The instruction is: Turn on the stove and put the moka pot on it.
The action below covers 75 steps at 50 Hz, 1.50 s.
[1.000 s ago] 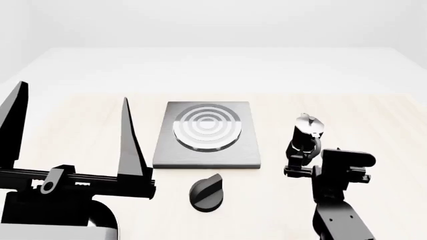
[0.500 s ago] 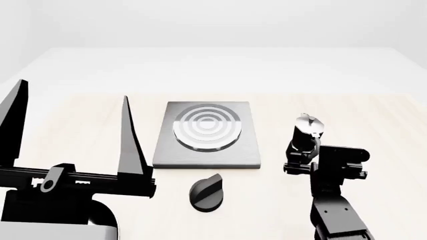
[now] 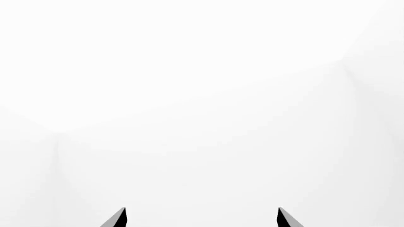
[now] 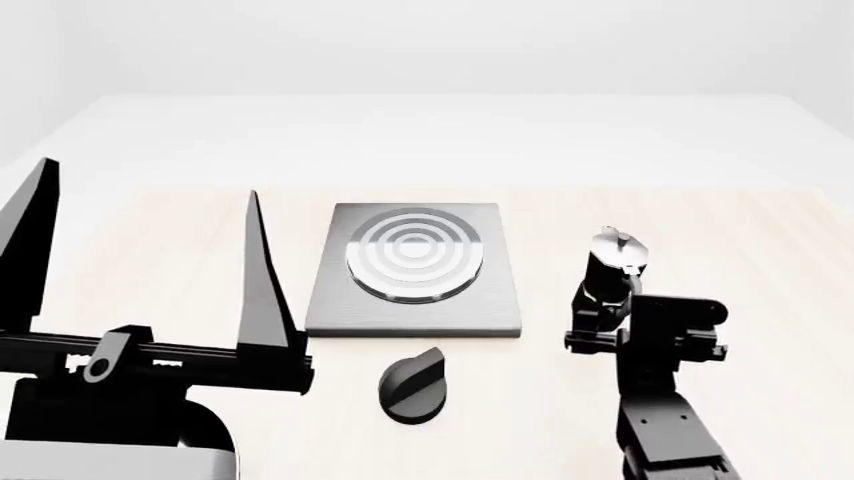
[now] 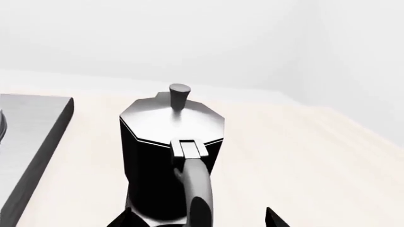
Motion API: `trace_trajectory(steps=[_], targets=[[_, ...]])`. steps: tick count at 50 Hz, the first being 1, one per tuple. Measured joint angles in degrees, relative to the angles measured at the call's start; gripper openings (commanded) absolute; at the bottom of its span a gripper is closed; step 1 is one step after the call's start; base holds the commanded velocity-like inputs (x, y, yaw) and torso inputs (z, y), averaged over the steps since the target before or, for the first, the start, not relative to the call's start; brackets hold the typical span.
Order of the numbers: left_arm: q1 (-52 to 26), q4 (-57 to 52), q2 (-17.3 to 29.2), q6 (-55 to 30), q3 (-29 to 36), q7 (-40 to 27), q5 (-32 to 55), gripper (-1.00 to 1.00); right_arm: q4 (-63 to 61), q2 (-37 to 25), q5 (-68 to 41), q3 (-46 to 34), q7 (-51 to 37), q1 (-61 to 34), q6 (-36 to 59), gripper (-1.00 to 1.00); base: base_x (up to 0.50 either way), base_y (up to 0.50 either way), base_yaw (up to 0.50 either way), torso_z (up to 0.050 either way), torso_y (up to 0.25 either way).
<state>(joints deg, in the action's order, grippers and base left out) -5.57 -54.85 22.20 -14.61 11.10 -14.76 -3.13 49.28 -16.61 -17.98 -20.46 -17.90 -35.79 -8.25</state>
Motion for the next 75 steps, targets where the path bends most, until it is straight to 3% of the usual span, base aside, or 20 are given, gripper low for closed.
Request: trace_trajectory(steps=[9, 10, 21, 32, 52, 61, 75], targets=[[0.48, 0.21, 0.12, 0.55, -0.19, -0.20, 0.10, 1.00, 3.57, 0.83, 0.32, -0.13, 0.56, -1.03, -1.83, 1.00, 0.00, 0.00, 0.00, 0.000, 0.000], [0.55, 0.25, 0.13, 0.65, -0.21, -0.23, 0.12, 1.00, 3.76, 0.88, 0.32, -0.12, 0.62, -1.04, -2.04, -1.00, 0.00, 0.00, 0.00, 0.000, 0.000], [1.10, 0.91, 0.15, 1.66, -0.17, -0.54, 0.22, 1.00, 4.56, 1.49, 1.00, -0.94, 0.64, -0.67, -5.20, -1.00, 0.00, 0.00, 0.00, 0.000, 0.000], [1.26, 1.13, 0.15, 1.95, 0.02, -0.70, 0.37, 1.00, -3.41, -0.26, 0.60, -2.00, -1.37, 1.12, -0.43, -1.00, 0.00, 0.00, 0.00, 0.000, 0.000], [2.15, 1.77, 0.38, 3.53, -0.28, -1.26, 0.91, 1.00, -8.57, 0.54, 2.97, -4.85, -2.50, -8.75, 6.79, -1.00, 0.00, 0.00, 0.00, 0.000, 0.001], [2.76, 2.10, 0.61, 4.33, -0.71, -1.56, 1.29, 1.00, -3.35, 3.62, 2.54, -4.95, -0.13, -14.39, 3.21, -1.00, 0.00, 0.00, 0.00, 0.000, 0.001], [3.26, 2.31, 0.87, 4.77, -0.88, -1.93, 1.44, 1.00, 16.83, 10.26, 3.04, -4.49, 5.14, -25.73, -8.48, -1.00, 0.00, 0.00, 0.00, 0.000, 0.001]])
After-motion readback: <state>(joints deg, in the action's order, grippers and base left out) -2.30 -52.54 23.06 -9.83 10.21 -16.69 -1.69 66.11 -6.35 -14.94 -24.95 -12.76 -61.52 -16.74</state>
